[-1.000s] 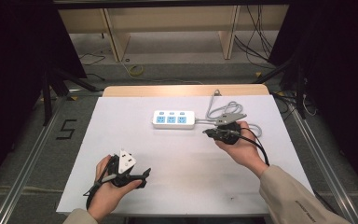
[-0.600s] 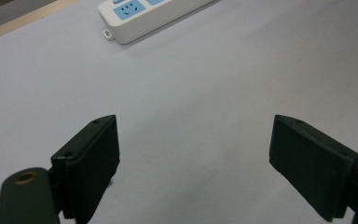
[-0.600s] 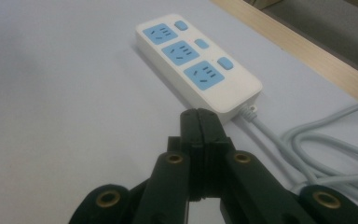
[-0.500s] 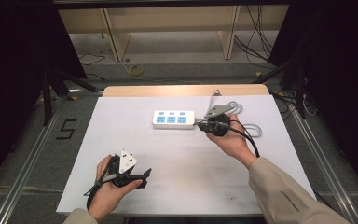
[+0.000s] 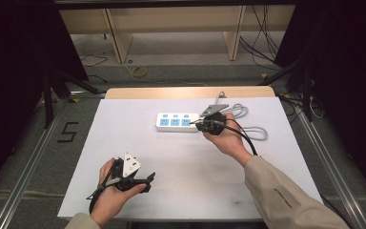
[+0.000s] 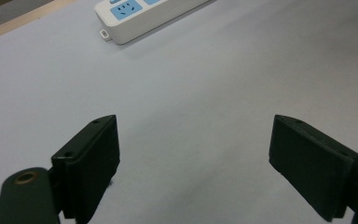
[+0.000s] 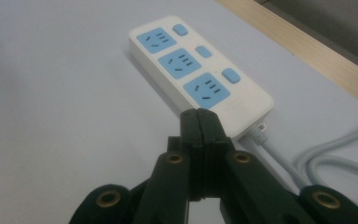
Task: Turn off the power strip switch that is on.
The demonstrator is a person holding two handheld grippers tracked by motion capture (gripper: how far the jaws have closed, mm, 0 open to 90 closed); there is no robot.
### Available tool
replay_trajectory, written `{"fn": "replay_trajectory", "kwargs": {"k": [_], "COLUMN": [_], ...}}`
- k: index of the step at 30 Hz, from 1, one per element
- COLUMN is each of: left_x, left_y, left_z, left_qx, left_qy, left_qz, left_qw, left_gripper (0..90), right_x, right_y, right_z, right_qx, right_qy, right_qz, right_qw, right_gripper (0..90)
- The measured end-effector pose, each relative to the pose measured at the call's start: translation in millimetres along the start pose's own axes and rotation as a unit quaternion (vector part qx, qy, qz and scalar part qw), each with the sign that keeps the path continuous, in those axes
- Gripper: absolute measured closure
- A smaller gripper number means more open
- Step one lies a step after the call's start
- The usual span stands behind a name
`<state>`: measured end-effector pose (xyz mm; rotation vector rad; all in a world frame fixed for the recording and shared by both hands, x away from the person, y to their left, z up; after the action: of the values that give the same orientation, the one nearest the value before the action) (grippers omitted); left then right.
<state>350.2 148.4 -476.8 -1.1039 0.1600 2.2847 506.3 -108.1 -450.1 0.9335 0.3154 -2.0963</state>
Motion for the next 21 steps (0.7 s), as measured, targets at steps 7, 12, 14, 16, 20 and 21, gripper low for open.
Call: {"fn": "replay_trajectory", "kwargs": {"k": [7, 12, 14, 16, 20, 21], "left_x": [0.2, 0.5, 0.4, 0.1, 0.5, 0.4], "left_y": [0.4, 0.4, 0.6, 0.9, 1.1, 1.1], "left_z": [-0.7, -1.2, -1.3, -1.5, -1.7, -1.7], "left_qx": [0.000, 0.000, 0.001, 0.001, 0.003, 0.002], "left_qy": [-0.001, -0.003, -0.003, -0.002, -0.003, -0.003], "left_qz": [0.000, 0.001, 0.001, 0.002, 0.000, 0.001], "left_qw": [1.0000, 1.0000, 1.0000, 1.0000, 1.0000, 1.0000], "left_gripper": [15.8, 15.8, 15.8, 15.7, 15.8, 15.8], "right_x": [-6.1, -11.0, -13.3, -14.4, -18.4, -18.8], "right_y": [0.6, 1.6, 2.2, 2.6, 3.6, 3.9], "right_z": [-13.8, -21.1, -23.6, -24.7, -30.5, -31.9], "right_qx": [0.003, 0.002, 0.004, 0.004, 0.006, 0.006], "right_qy": [-0.006, -0.008, -0.008, -0.008, -0.011, -0.011], "right_qz": [0.000, -0.008, -0.008, -0.007, -0.010, -0.010], "right_qw": [1.0000, 0.9999, 0.9999, 0.9999, 0.9999, 0.9999], "right_gripper": [90.0, 90.0, 90.0, 90.0, 90.0, 90.0]}}
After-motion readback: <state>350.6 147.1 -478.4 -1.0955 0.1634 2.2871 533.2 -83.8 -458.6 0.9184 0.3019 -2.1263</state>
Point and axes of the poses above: each handheld gripper's, and its own axes: z roughly backward along the jaws, x roughly out of its underside, y roughly to its right, the point moved 4 cm from there along -z, roughly forward along the jaws, and after that the axes turned 3 degrees about -y, right-handed, at the moved point
